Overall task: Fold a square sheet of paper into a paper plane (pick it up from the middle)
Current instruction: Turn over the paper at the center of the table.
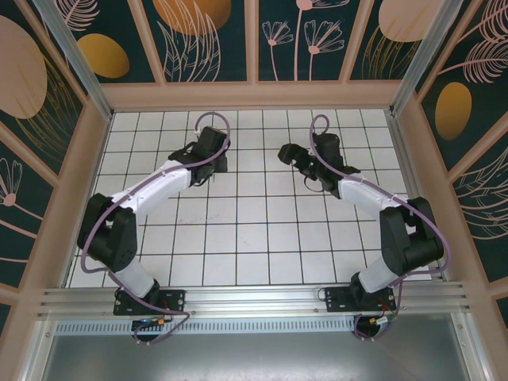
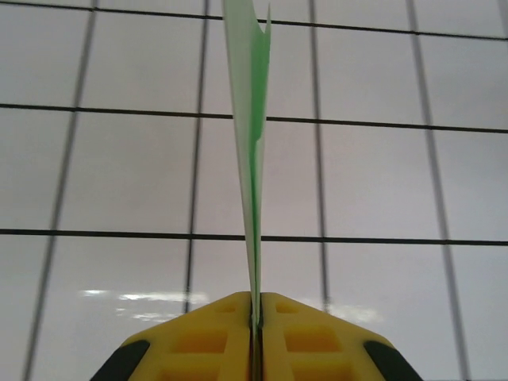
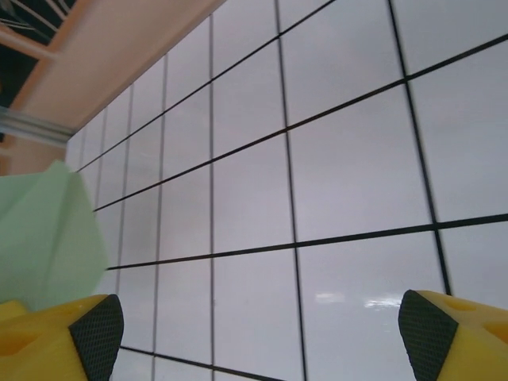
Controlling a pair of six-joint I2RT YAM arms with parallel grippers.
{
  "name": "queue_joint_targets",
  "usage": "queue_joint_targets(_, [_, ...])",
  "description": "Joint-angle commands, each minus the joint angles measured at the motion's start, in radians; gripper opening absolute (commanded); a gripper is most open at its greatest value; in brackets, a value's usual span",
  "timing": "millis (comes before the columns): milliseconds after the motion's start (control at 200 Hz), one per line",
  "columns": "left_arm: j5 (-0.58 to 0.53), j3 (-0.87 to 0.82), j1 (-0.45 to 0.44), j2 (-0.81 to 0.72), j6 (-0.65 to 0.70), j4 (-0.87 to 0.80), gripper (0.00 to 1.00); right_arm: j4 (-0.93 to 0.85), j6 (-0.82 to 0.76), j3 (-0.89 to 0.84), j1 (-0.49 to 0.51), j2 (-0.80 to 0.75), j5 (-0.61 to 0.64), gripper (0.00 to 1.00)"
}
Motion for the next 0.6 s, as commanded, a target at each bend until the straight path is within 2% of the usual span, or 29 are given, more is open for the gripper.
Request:
queue_joint_targets(0, [-0.271,0.059,-0.038,0.098,0.04,-0.189,0.12,-0.019,-0.006,-0.019,0.001,-0.052,0.094,0.92])
queue_joint_targets(135, [-0.276,0.109,-0.073,0.201,0.039,-0.207,0.13,-0.035,0.018,-0.03,0.0,-0.056,0.127,0.91])
queue_joint_targets(230, [-0.186,0.107,-0.074,0.242,0.04,-0.163,0.14,-0.058,0.027,-0.028,0.0,-0.057,0.141,0.91])
queue_joint_targets(295, [-0.085,0.101,-0.074,0.255,0.033,-0.12,0.16,-0.066,0.036,-0.033,0.0,-0.06,0.15,0.9])
queue_joint_targets(415, [0.106,0.091,-0.074,0.255,0.013,-0.033,0.32,-0.061,0.054,-0.047,0.001,-0.056,0.149,0.9])
queue_joint_targets(520, [0.188,0.071,-0.062,0.231,0.006,0.023,0.46,-0.043,0.052,-0.056,0.004,-0.048,0.122,0.89])
queue_joint_targets(595, [0.238,0.038,-0.021,0.195,-0.004,0.057,0.55,-0.044,0.05,-0.047,0.016,-0.029,0.121,0.89])
